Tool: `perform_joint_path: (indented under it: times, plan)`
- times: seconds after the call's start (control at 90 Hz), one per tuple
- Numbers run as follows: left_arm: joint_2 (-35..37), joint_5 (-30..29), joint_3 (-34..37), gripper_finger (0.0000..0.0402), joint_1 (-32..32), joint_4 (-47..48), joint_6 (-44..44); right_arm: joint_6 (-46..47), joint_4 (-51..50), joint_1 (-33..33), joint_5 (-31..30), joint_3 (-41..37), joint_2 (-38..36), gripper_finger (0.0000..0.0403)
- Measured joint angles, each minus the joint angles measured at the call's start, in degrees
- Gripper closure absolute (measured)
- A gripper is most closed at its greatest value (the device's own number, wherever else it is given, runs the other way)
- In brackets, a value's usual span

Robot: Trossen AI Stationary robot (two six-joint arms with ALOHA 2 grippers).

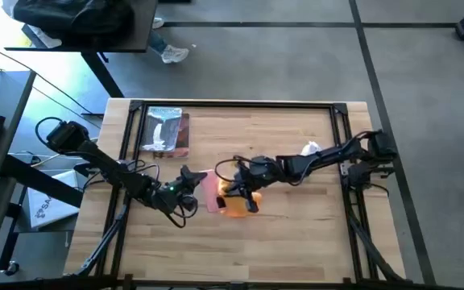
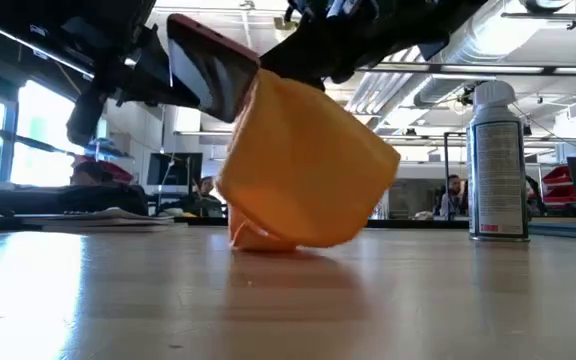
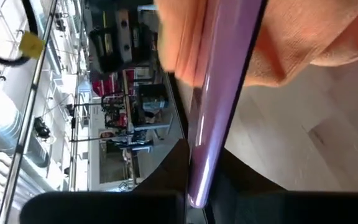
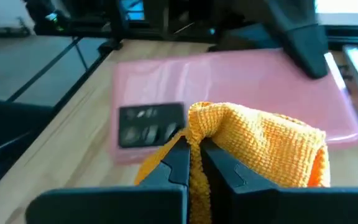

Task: Apply microfiber cloth
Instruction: Wipe the front and back of the cellphone with the yellow microfiber cloth

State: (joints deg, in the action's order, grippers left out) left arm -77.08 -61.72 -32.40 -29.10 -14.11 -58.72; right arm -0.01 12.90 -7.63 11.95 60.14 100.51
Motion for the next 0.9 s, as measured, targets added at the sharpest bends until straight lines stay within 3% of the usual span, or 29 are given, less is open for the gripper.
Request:
perform_joint_path:
  times: [0.144, 0.378, 0.522, 0.6, 0.778, 0.9]
  plan:
    - [0.39, -4.81, -0.21, 0.0390, 0.37, -0.82, 1.35, 1.34, -0.54, -2.00, 0.49, -0.22, 0.24, 0.0403]
    - [0.19, -3.98, 0.39, 0.0390, 0.31, 0.51, 2.38, 3.94, -0.89, -3.69, 0.26, -0.13, -0.36, 0.0403]
    - [0.15, -4.44, 0.44, 0.0390, 0.27, 0.61, 3.30, 4.10, -6.43, -3.79, -0.14, -0.11, -3.14, 0.0403]
    - [0.13, -4.39, 0.46, 0.0390, -0.18, 0.90, 3.36, 4.04, -12.41, -3.77, -3.84, -0.11, -5.69, 0.0403]
    - [-0.99, -0.88, 0.48, 0.0390, -1.09, 0.59, 3.78, 4.93, -26.04, -3.24, -19.37, -0.09, -11.37, 0.0403]
    - [-5.43, 2.27, 0.50, 0.0390, -1.07, 0.87, 4.48, 5.58, -29.54, -2.04, -22.07, -0.04, -12.11, 0.0403]
